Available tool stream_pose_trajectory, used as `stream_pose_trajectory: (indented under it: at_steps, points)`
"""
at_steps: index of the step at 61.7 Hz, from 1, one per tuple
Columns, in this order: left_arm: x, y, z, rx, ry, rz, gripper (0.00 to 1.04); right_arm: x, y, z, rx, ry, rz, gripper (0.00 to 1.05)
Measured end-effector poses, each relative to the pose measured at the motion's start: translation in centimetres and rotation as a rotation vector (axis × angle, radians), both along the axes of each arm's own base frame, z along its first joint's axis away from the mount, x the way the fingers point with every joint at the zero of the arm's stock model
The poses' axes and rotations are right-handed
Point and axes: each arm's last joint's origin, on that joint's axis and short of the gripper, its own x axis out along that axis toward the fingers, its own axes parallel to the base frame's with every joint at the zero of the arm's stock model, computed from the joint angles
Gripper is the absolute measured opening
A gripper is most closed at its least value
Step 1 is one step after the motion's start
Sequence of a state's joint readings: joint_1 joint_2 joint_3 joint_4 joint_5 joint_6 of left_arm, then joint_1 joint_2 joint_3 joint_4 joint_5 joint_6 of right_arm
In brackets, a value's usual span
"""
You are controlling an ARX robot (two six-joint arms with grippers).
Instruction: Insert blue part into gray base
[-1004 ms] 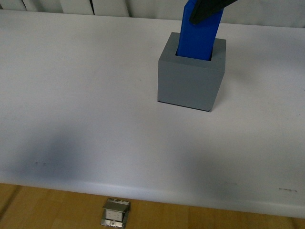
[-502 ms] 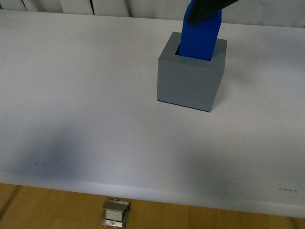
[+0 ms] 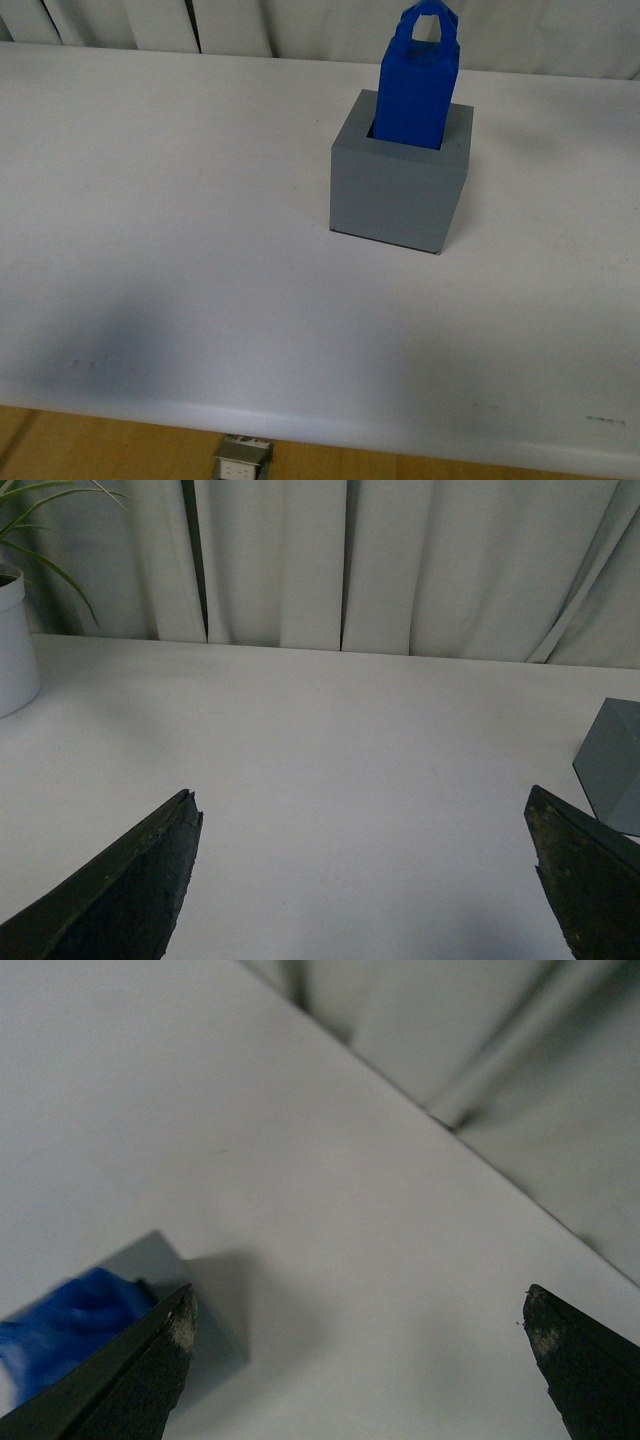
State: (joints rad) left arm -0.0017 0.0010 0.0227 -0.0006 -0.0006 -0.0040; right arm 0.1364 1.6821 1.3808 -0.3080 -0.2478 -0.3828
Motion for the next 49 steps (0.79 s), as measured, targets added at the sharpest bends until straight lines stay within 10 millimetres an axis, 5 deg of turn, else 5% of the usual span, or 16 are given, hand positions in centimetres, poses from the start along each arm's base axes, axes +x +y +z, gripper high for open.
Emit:
stream_pose_trajectory:
  at_steps: [17, 28, 37, 49]
  points:
    - [0.0, 0.0, 0.0, 0.000, 0.000, 0.000, 0.98, -7.3, -7.4, -4.7, 0.142, -0.136, -0.545, 0.96]
    - [0.0, 0.0, 0.0, 0.000, 0.000, 0.000, 0.98, -12.9, -8.7, -7.2, 0.281, -0.145, -0.633, 0.96]
    - [0.0, 0.0, 0.0, 0.000, 0.000, 0.000, 0.98, -13.5, -8.8, -7.2, 0.310, -0.162, -0.636, 0.95]
    - [0.0, 0.0, 0.0, 0.000, 0.000, 0.000, 0.98, -16.0, -7.9, -9.0, 0.340, -0.506, -0.500, 0.60]
